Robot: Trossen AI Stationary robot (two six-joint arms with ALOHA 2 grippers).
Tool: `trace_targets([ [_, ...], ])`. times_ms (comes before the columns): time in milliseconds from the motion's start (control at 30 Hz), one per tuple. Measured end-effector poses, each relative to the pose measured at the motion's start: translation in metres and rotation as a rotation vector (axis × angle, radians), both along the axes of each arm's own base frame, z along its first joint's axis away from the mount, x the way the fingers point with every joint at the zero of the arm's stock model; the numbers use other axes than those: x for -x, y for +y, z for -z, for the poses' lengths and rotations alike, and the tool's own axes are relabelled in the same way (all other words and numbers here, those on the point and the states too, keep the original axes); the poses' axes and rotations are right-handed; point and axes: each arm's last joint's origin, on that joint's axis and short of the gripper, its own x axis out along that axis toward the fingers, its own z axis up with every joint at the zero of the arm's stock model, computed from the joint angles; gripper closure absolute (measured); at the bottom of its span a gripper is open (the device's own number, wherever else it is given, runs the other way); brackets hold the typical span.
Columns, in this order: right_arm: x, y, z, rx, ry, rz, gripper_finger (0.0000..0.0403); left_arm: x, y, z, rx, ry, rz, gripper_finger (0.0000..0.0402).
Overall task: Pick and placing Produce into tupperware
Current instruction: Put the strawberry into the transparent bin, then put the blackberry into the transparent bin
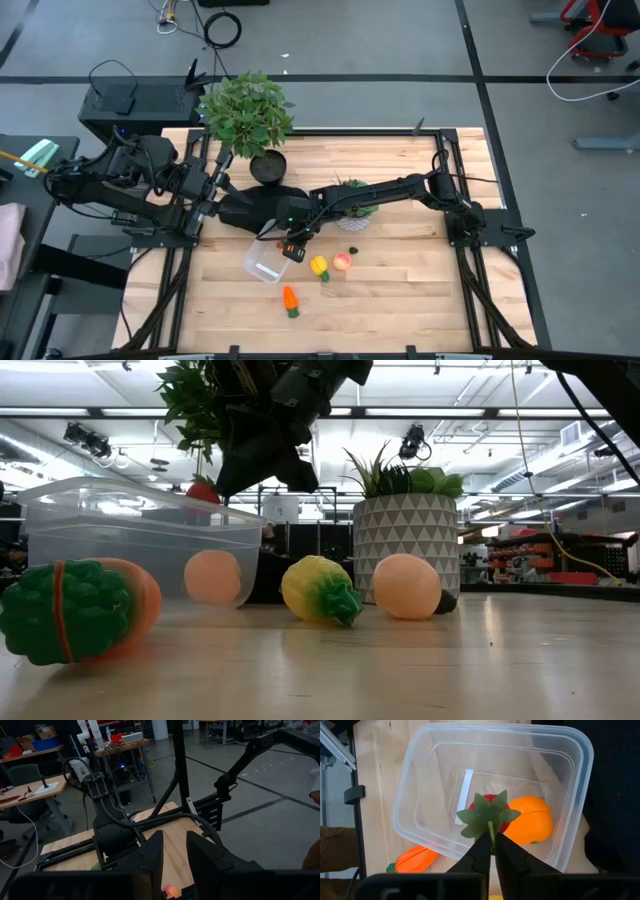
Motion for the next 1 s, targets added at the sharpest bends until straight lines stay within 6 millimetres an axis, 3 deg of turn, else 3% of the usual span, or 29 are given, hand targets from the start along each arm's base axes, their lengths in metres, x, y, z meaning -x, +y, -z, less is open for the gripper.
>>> trace_targets([
  [300, 0.0, 0.0, 0.0, 0.006, -0.002, -0.006, 0.0367, 0.0, 0.0, 0.0, 0.0, 0.0, 0.0, 0.0314],
  [733, 0.009, 0.003, 0.0, -0.001, 0.071, -0.05, 0.0301, 0.0, 0.0, 0.0, 0.0, 0.001, 0.0, 0.0313],
  [1000, 0.04, 0.026, -0.036, 0.083, 0.102, -0.198, 0.0313, 0.0, 0.0, 0.0, -0.001, -0.002, 0.001, 0.0308],
])
